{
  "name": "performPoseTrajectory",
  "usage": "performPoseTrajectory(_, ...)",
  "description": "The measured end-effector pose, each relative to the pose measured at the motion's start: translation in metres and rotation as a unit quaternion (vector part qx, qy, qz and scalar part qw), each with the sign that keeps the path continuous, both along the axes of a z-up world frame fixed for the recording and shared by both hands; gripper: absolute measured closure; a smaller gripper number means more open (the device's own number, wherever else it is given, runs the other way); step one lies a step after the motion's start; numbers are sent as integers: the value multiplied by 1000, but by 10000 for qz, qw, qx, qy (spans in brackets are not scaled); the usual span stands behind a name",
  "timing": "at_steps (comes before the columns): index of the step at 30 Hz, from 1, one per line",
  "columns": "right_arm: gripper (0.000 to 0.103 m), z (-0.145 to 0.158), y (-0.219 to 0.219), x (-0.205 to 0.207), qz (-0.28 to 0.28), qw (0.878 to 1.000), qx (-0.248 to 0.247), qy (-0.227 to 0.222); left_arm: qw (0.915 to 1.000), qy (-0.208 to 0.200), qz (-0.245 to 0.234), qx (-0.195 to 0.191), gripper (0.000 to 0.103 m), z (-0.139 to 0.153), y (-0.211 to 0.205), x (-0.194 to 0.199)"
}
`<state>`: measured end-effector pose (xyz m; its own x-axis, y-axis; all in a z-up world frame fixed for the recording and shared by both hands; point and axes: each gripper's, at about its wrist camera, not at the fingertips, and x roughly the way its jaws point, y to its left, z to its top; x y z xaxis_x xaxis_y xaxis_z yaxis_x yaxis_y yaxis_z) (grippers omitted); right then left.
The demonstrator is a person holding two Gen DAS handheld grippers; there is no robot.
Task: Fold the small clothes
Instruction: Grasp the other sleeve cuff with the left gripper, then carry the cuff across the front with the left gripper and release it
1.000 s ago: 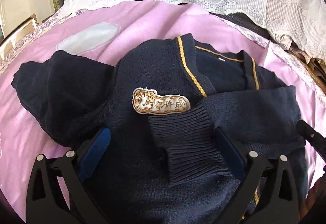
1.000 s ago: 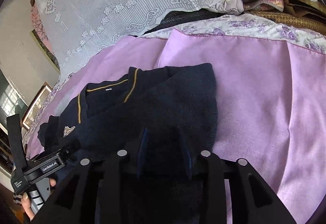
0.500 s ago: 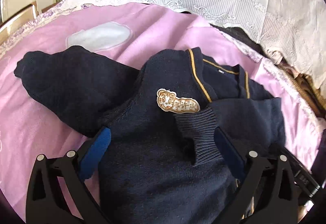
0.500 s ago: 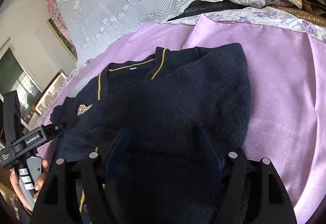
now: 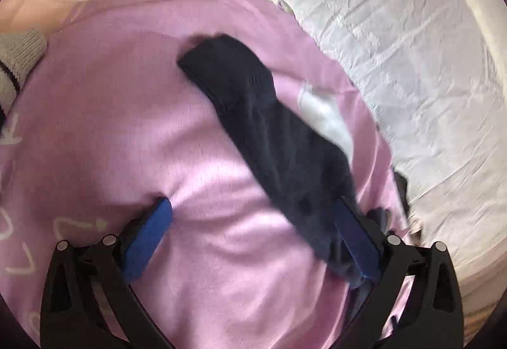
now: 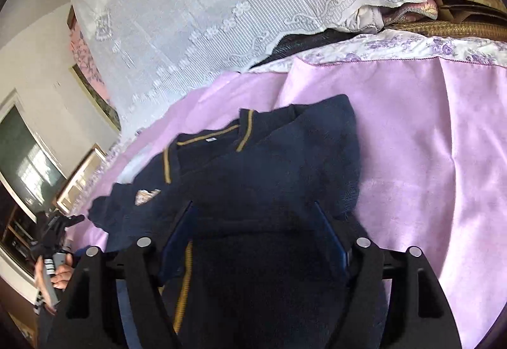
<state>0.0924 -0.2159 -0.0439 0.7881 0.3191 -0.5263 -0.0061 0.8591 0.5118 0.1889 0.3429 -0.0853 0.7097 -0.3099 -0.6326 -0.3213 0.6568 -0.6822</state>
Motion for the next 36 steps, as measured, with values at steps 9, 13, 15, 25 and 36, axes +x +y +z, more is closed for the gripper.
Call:
performPoseTrajectory(9, 38, 20, 90, -8, 799, 9964, 264, -19, 9992, -332, 153, 152, 4, -3, 17, 41)
performPoseTrajectory(13, 38, 16, 122, -1, 943, 9955, -61, 77, 9989, -367, 162, 245, 4, -6, 21, 63)
performPoseTrajectory(15, 39, 18, 130, 6, 918, 9956, -94, 162, 9986, -375, 140, 339, 5, -6, 21, 68)
performPoseTrajectory(25, 40, -2, 173, 42, 913, 9943, 165, 533, 9979, -403, 259, -431, 82, -23, 46, 66)
performPoseTrajectory(36, 40, -2, 160, 43, 1040, 9923, 604, 306, 9895, -1089, -234, 926, 85, 42, -8, 37)
